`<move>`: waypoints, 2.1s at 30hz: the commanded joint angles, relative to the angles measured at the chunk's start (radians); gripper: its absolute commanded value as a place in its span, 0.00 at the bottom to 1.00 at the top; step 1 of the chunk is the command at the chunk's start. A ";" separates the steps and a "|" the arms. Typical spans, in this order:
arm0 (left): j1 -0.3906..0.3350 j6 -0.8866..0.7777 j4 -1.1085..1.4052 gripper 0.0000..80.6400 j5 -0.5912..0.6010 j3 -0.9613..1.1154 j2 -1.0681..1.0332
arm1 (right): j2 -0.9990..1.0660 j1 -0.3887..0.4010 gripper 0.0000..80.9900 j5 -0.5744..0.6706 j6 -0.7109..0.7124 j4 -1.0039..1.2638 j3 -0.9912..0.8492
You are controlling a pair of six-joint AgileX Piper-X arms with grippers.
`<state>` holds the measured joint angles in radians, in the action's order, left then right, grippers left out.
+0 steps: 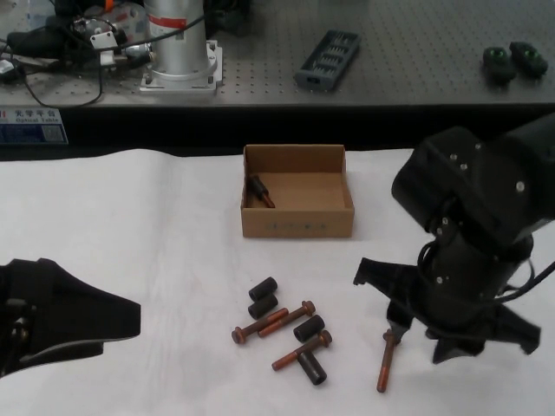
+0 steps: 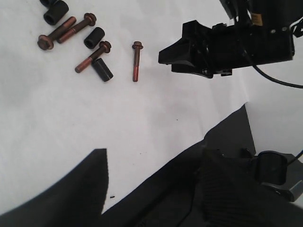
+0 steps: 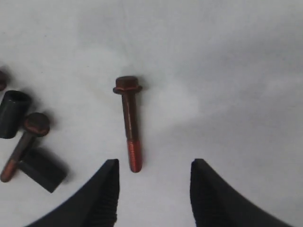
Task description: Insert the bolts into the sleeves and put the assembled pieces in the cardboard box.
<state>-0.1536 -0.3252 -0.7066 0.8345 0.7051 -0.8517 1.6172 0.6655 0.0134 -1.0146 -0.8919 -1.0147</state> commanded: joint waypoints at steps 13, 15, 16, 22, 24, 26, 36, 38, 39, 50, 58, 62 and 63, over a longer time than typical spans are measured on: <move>0.002 -0.013 0.005 0.52 0.011 0.004 0.008 | 0.063 0.012 0.44 0.020 -0.028 0.181 0.002; 0.002 -0.013 0.005 0.52 0.011 0.004 0.008 | 0.078 0.012 0.44 0.018 -0.016 0.186 0.002; 0.002 -0.013 0.005 0.52 0.011 0.004 0.008 | 0.084 0.012 0.44 0.018 -0.016 0.186 0.002; 0.002 -0.013 0.005 0.52 0.011 0.004 0.008 | 0.111 0.012 0.44 0.015 0.031 0.170 0.002; 0.002 -0.013 0.005 0.52 0.011 0.004 0.008 | 0.113 0.012 0.44 0.000 0.041 0.147 0.002; 0.002 -0.013 0.005 0.52 0.011 0.004 0.008 | 0.113 0.012 0.44 -0.013 0.080 0.133 0.002; 0.002 -0.013 0.005 0.52 0.011 0.004 0.008 | 0.120 0.012 0.44 -0.062 0.096 0.164 0.002; 0.002 -0.013 0.005 0.52 0.011 0.004 0.008 | 0.130 0.012 0.44 -0.061 0.096 0.160 0.002; 0.002 -0.012 0.005 0.52 0.009 0.004 0.008 | 0.136 0.012 0.44 -0.056 0.096 0.161 0.002; 0.002 -0.004 0.005 0.52 0.009 0.004 0.008 | 0.176 0.012 0.42 -0.048 0.096 0.216 0.002; 0.002 -0.004 0.005 0.52 0.009 0.004 0.008 | 0.176 0.012 0.10 -0.048 0.096 0.231 0.002; 0.002 -0.004 0.005 0.52 0.009 0.004 0.008 | 0.176 0.012 0.01 -0.040 0.128 0.231 0.002; 0.002 -0.004 0.005 0.52 0.009 0.004 0.008 | 0.176 0.012 0.00 -0.040 0.147 0.226 0.002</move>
<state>-0.1536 -0.3252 -0.7066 0.8345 0.7051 -0.8517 1.7844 0.6761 -0.0367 -0.9157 -0.6708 -1.0114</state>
